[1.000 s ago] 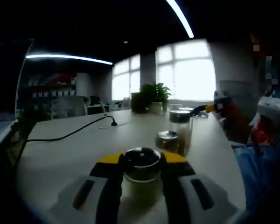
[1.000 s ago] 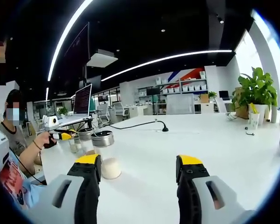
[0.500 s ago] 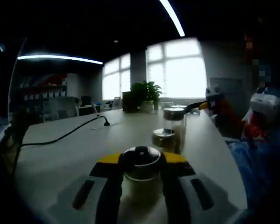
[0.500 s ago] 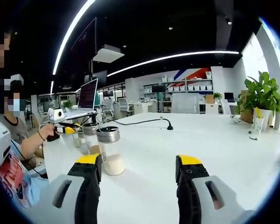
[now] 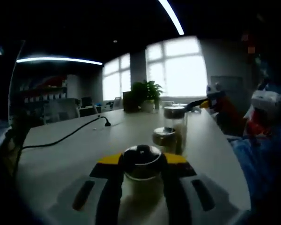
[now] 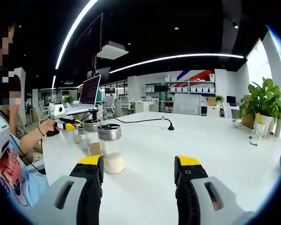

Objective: Rotate the seasoning bottle until the label or dispensing opening points toward the visible target arrow and the bottle remains upright within the marked orientation range

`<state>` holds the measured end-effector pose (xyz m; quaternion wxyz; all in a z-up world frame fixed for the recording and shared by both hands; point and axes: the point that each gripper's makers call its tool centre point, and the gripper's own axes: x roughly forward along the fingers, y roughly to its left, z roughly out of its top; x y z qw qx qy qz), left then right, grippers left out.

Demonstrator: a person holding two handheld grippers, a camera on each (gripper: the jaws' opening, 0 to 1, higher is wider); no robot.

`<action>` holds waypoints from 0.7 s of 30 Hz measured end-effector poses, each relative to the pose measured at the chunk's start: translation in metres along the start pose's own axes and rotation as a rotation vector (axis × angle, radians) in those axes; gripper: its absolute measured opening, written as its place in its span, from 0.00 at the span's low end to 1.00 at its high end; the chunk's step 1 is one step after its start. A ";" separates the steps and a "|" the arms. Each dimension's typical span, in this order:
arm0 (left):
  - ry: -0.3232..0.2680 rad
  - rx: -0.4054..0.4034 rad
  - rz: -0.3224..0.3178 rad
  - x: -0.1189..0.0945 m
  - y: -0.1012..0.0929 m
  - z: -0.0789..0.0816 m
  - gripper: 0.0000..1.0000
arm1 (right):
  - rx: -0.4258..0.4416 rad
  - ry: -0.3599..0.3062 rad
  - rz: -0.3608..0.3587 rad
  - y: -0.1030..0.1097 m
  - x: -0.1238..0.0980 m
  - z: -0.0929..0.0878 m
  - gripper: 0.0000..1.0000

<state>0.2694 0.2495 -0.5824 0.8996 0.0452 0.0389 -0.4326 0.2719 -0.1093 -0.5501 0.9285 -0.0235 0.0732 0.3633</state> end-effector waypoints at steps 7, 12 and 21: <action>-0.031 -0.019 0.056 -0.006 0.002 0.004 0.49 | -0.001 0.008 0.015 0.003 0.002 -0.002 0.62; -0.033 -0.065 0.170 -0.022 0.003 0.011 0.52 | 0.017 -0.031 -0.019 -0.002 0.003 0.003 0.65; -0.080 -0.115 0.371 -0.043 -0.007 0.034 0.60 | 0.005 -0.064 -0.009 0.003 -0.001 0.012 0.68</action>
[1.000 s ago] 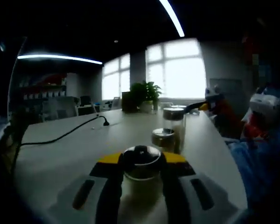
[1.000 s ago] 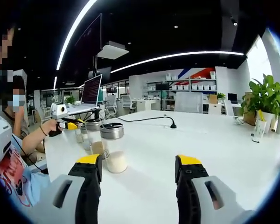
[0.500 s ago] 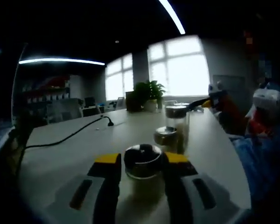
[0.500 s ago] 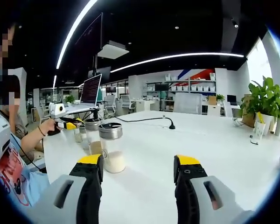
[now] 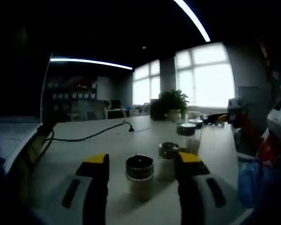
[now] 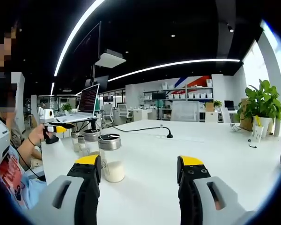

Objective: Rotate the seasoning bottle until the label or dispensing opening points toward the visible target arrow and the bottle remains upright within the marked orientation range

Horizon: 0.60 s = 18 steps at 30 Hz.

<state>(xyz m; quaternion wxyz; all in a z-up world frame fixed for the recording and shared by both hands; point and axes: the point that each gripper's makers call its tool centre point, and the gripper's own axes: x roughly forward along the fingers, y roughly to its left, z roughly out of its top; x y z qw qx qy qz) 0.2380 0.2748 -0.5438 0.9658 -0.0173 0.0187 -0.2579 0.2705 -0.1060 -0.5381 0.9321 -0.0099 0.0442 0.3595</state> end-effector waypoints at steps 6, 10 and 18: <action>-0.003 -0.044 0.042 -0.012 -0.013 0.004 0.59 | 0.019 0.005 0.063 0.014 0.004 -0.004 0.69; 0.030 -0.016 0.132 -0.011 -0.014 -0.004 0.67 | -0.009 0.031 0.057 0.015 0.000 -0.008 0.70; 0.035 -0.011 0.283 -0.011 -0.009 -0.020 0.73 | 0.097 -0.075 -0.027 0.001 -0.014 0.009 0.71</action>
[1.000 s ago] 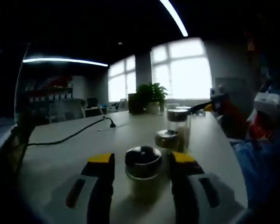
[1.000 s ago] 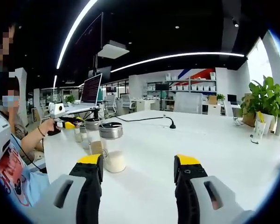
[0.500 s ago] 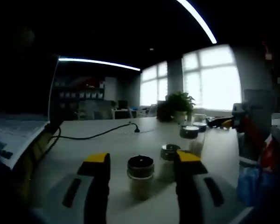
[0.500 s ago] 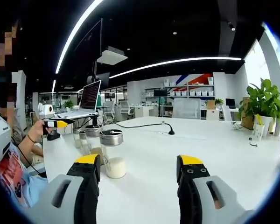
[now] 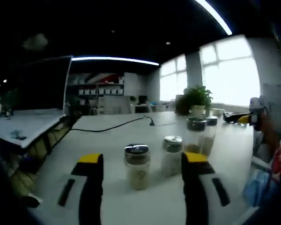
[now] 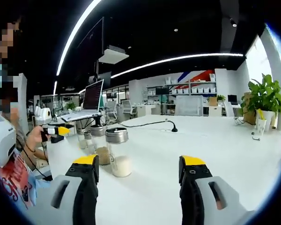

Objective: Rotate the seasoning bottle until the label or dispensing opening points toward the visible target arrow and the bottle remains upright within the marked orientation range

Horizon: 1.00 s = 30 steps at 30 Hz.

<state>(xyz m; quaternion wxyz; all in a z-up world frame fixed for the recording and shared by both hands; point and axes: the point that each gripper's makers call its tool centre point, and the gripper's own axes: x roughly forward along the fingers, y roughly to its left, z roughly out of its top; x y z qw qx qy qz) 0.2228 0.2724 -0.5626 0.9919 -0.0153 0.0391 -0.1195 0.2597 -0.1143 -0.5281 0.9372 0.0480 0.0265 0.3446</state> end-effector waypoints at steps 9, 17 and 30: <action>-0.002 -0.024 0.054 -0.009 0.000 0.006 0.93 | -0.060 0.052 -0.029 0.011 -0.002 0.001 0.80; 0.005 -0.032 0.071 -0.025 0.003 0.031 1.00 | -0.106 0.010 -0.144 0.003 -0.014 0.020 0.83; -0.052 -0.016 0.104 -0.041 -0.009 0.072 1.00 | -0.204 -0.017 -0.393 -0.044 -0.061 0.049 0.99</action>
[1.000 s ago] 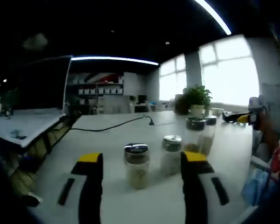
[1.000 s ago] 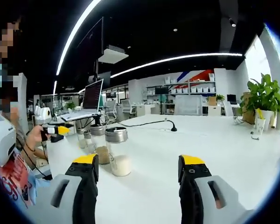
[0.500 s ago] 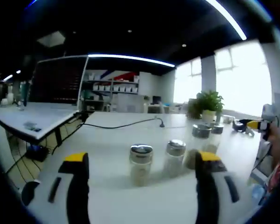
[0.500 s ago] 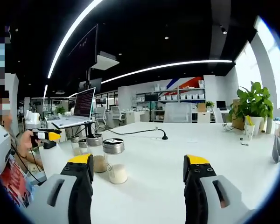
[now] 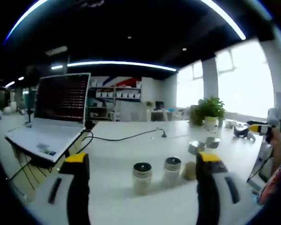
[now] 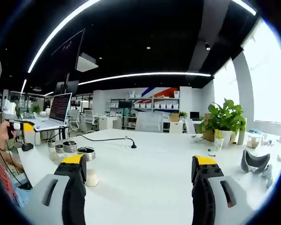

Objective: Rotate the seasoning bottle until the label or dispensing opening points toward the visible target arrow and the bottle remains upright within the marked orientation range

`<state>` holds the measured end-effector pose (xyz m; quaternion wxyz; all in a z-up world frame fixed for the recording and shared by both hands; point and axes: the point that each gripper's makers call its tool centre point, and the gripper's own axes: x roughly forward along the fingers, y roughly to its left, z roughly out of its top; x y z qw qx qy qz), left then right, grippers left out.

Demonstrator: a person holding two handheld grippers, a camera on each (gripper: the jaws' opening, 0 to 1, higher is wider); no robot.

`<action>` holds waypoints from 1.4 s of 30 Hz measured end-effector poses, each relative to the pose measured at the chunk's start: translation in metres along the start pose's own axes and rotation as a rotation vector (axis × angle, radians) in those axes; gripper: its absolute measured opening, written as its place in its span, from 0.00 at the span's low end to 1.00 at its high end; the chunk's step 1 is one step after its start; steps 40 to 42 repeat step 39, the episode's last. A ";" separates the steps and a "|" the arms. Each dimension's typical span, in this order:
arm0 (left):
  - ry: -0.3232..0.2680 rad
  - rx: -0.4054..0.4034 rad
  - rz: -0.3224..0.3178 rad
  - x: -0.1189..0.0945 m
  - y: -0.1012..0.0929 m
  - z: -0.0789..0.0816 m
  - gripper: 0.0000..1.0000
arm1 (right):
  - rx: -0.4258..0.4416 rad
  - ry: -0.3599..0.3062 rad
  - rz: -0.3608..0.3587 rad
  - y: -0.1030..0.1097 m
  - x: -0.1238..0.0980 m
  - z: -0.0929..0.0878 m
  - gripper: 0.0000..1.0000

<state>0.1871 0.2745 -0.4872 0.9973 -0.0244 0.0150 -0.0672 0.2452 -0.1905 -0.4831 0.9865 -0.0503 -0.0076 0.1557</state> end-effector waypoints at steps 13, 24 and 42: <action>-0.057 0.000 0.031 -0.012 0.006 0.017 1.00 | 0.101 0.017 0.018 -0.013 -0.002 -0.004 0.99; -0.041 -0.027 0.035 -0.010 0.010 0.014 1.00 | 0.095 0.031 0.023 -0.012 0.000 -0.003 0.99; -0.045 -0.022 -0.018 -0.013 -0.009 0.007 1.00 | 0.120 0.049 0.032 -0.009 -0.005 -0.016 0.99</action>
